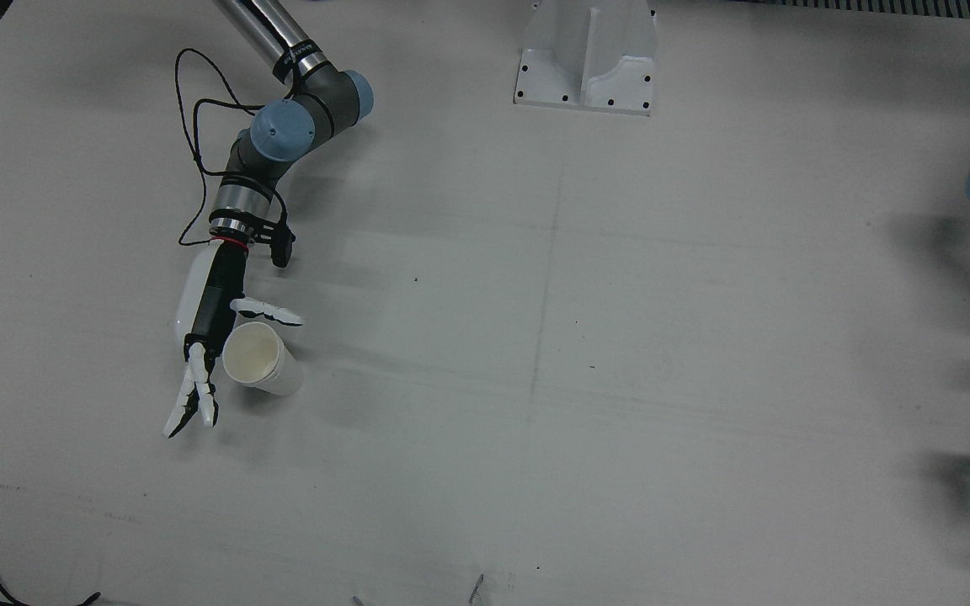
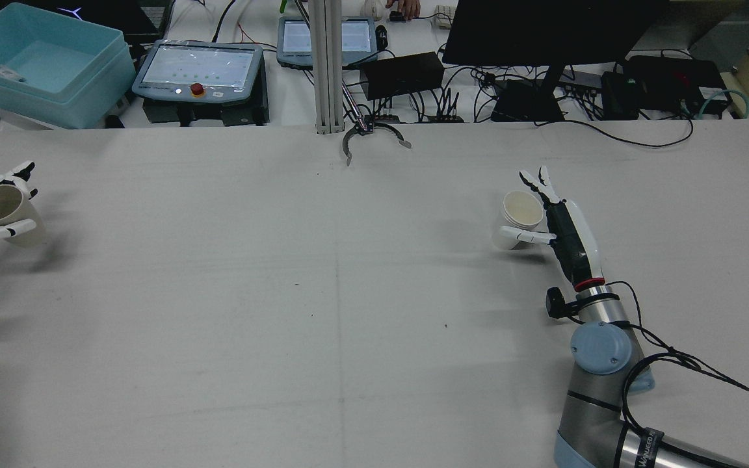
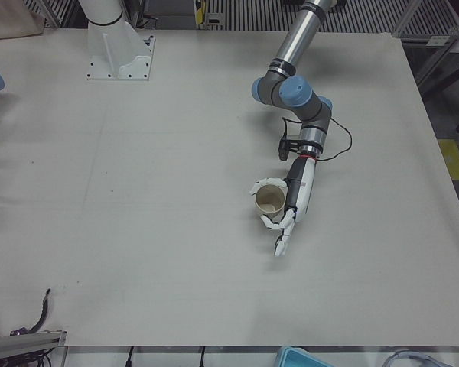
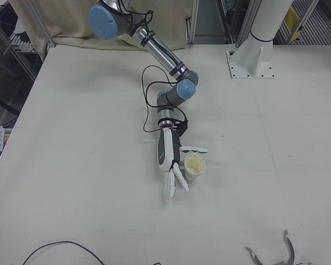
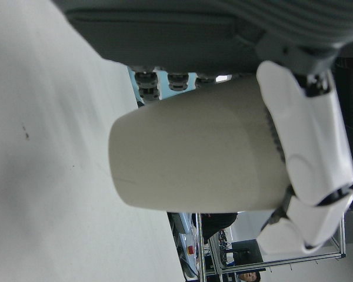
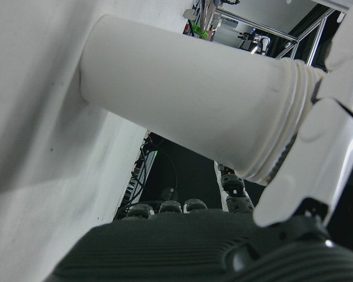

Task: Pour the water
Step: 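Close the right hand around the middle white paper cup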

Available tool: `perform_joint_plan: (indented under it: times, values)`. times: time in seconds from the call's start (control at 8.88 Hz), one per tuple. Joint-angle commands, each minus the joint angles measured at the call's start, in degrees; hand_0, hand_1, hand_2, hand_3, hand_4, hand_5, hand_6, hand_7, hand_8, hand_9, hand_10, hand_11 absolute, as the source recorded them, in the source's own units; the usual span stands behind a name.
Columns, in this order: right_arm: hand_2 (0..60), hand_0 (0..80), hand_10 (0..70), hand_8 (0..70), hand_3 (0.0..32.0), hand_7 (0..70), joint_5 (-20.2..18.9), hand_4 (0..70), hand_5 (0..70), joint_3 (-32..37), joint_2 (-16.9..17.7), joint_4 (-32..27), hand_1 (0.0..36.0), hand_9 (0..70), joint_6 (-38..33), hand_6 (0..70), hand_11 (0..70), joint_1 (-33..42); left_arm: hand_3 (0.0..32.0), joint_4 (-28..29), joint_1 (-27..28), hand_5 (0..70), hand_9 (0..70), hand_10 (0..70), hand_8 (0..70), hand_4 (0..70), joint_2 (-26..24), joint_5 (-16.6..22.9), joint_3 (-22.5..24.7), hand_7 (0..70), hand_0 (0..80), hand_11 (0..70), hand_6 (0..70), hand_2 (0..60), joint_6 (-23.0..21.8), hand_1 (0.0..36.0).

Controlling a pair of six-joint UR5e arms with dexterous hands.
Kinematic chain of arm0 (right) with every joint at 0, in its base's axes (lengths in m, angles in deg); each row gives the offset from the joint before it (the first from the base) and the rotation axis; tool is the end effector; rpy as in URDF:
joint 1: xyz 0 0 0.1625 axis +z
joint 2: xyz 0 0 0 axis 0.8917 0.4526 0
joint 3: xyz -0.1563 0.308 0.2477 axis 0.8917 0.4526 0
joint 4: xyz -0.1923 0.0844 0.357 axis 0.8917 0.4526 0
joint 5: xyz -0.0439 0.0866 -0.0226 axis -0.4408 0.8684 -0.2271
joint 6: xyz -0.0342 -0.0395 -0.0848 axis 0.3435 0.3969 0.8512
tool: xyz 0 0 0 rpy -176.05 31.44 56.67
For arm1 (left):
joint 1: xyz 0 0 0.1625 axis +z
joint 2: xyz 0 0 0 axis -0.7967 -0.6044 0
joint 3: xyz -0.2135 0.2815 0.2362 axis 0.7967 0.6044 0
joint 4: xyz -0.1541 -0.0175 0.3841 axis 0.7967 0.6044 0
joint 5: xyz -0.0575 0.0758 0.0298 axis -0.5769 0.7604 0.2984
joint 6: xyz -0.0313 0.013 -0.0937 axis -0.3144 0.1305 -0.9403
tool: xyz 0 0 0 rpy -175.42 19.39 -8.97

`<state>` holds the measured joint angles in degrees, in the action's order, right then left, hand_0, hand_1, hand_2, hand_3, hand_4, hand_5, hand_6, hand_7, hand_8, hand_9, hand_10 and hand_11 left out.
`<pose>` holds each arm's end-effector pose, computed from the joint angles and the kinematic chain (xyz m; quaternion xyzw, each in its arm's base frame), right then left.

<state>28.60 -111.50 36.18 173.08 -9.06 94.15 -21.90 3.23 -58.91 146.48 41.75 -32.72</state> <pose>-0.3859 -0.4861 0.5941 0.1091 -0.7163 0.6791 0.1174 0.2009 -0.5032 0.6832 -0.0219 0.7405 -0.6489 0.1734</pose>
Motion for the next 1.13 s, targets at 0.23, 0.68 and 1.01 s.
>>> perform_joint_plan:
  times: [0.23,0.68,1.01]
  values:
    - [10.6,45.8,0.6,1.8,0.0,11.0,-0.01,8.2,6.3,0.56,-1.33,0.08,12.1,2.7,0.02,4.5,1.8,-0.39,0.0,0.18,0.1,64.6,5.5,6.5,3.0,27.3,0.49,0.0,-0.28,8.9,45.9,12.1,5.2,60.0,0.0,36.0]
    - [18.7,46.4,21.8,38.1,0.0,64.5,-0.01,16.9,48.5,0.74,-1.86,0.08,10.8,56.5,0.2,32.5,32.4,-1.18,0.0,0.27,0.1,64.6,5.5,6.6,3.0,27.3,0.4,0.0,-0.29,8.8,46.1,12.3,5.2,60.0,0.0,36.0]
    - [23.9,47.0,25.4,44.9,0.0,70.0,-0.28,20.9,55.5,-2.58,-1.78,0.61,12.1,65.1,0.02,39.5,37.5,0.22,0.0,-1.57,0.27,65.3,5.6,6.7,3.1,27.7,-2.48,0.87,2.25,9.0,46.4,12.5,5.3,60.0,0.26,36.0]
